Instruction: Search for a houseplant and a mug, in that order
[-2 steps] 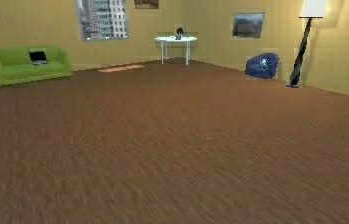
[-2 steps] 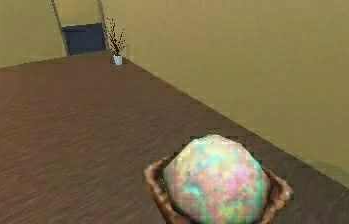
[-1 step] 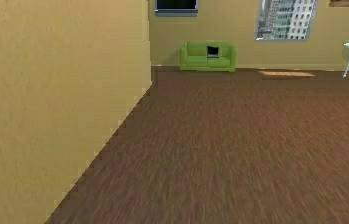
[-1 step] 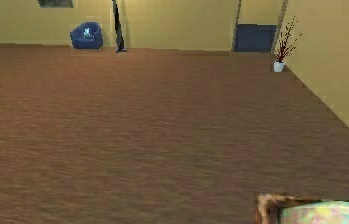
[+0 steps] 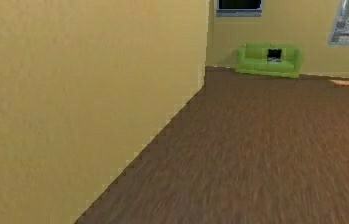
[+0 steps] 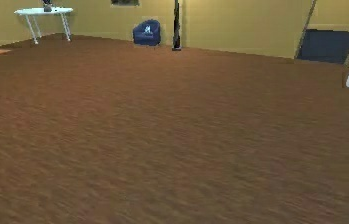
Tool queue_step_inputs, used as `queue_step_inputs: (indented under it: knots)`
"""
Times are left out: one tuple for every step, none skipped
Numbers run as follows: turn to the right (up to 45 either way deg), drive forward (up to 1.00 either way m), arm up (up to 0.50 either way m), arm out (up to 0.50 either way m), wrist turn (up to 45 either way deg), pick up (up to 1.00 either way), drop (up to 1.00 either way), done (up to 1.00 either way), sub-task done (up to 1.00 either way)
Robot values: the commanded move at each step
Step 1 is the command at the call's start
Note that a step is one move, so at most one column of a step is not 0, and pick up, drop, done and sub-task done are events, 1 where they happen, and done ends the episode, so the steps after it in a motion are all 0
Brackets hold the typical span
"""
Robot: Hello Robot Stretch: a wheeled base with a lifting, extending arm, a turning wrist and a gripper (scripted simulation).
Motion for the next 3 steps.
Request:
queue_step_inputs:
  knots:
    - [0.0, 0.2, 0.0, 0.0, 0.0, 0.0, 0.0, 0.0, 0.0]
    - [45.0, 0.0, 0.0, 0.0, 0.0, 0.0, 0.0, 0.0, 0.0]
    - [45.0, 0.0, 0.0, 0.0, 0.0, 0.0, 0.0, 0.0, 0.0]
